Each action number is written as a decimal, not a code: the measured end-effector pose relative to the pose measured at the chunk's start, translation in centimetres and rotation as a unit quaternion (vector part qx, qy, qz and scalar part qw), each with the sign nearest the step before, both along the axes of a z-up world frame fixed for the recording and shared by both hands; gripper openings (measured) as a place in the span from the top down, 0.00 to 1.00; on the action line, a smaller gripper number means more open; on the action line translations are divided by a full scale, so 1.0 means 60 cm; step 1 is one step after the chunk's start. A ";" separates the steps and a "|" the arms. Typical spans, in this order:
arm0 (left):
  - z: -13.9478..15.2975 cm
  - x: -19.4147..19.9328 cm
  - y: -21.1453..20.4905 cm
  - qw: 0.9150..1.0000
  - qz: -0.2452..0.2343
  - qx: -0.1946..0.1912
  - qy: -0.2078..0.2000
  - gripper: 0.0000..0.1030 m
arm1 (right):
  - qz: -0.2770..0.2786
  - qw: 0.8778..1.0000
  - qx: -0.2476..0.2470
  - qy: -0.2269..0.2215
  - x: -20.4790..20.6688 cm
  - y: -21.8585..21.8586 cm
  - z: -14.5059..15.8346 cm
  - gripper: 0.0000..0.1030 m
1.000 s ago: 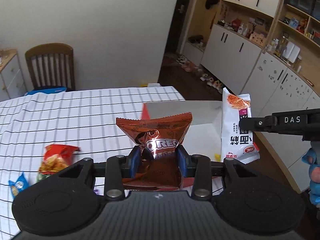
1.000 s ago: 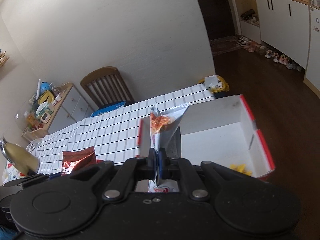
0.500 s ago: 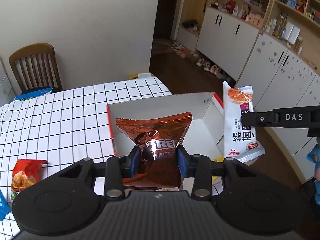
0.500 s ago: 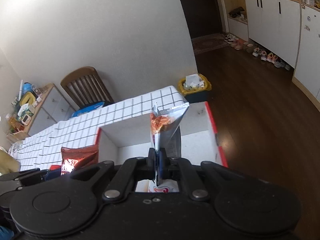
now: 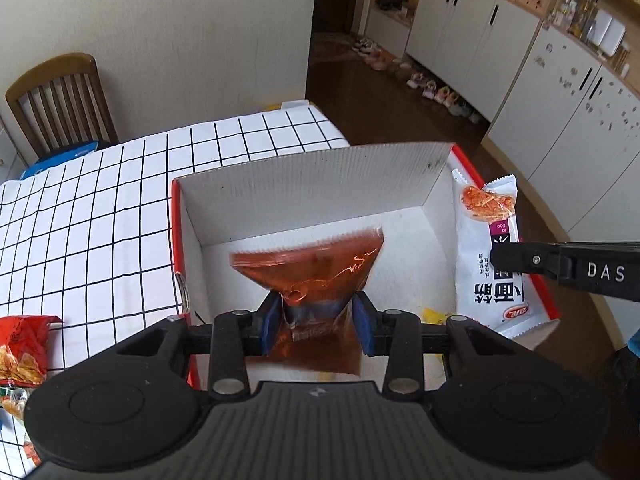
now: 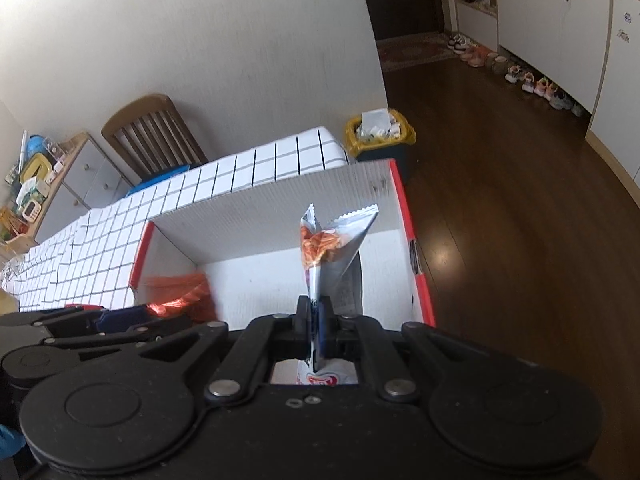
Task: Organize snacks
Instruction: 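Open both tools to drop the Oreo bag and white packet into the box, then move both tools back over the remaining snacks on the table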
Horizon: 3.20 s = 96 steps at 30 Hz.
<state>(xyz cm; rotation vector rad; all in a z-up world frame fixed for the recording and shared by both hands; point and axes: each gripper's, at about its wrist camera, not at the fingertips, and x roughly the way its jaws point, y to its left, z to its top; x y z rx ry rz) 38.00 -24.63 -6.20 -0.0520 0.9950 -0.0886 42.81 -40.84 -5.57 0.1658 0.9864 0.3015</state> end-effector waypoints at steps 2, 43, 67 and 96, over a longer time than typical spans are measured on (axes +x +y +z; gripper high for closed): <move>-0.005 0.004 -0.006 1.000 -0.005 0.000 0.000 0.63 | 0.005 1.000 -0.001 0.006 0.004 0.003 -0.007 0.98; 0.050 -0.092 0.015 0.999 0.020 -0.027 -0.022 0.63 | 0.055 0.998 -0.016 -0.027 -0.068 0.013 0.044 0.61; 0.114 -0.204 0.093 0.995 0.037 -0.052 -0.082 0.38 | 0.090 0.991 -0.002 -0.100 -0.160 0.091 0.118 0.18; 0.106 -0.366 0.391 0.990 0.083 -0.045 -0.107 0.19 | 0.142 0.983 -0.005 -0.118 -0.296 0.360 0.087 0.00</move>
